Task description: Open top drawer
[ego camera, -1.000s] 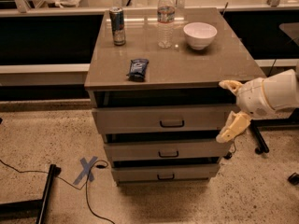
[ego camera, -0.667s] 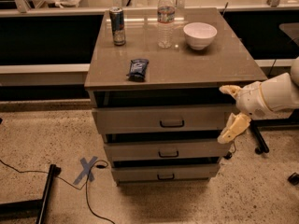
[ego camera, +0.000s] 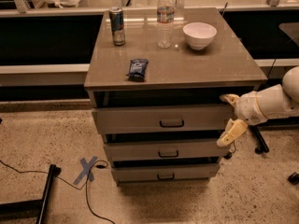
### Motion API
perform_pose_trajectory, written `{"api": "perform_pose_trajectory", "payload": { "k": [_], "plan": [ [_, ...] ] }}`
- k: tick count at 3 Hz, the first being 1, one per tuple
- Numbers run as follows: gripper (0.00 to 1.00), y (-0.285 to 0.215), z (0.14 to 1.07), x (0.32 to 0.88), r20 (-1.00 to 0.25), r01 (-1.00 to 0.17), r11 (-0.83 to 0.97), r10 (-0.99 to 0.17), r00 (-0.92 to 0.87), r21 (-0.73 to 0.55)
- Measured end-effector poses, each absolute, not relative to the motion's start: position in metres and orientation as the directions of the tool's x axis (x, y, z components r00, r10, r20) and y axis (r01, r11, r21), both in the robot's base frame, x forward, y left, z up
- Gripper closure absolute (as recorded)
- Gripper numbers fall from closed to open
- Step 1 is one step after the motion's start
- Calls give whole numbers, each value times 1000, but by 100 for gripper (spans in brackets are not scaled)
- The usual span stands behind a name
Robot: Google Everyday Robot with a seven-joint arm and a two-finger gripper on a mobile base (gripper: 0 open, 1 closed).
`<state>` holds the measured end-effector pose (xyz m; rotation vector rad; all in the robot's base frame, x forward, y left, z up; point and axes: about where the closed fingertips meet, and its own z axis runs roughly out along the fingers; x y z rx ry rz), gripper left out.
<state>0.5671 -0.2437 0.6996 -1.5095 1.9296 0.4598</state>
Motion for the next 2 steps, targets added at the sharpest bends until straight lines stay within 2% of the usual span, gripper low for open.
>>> {"api": "perform_pose_trajectory", "payload": {
  "k": [1, 2],
  "plan": [
    [0, -253, 689, 587, -671, -942, 302, -730, -129, -148],
    [17, -257, 682, 604, -649, -937, 302, -751, -121, -175]
  ]
}}
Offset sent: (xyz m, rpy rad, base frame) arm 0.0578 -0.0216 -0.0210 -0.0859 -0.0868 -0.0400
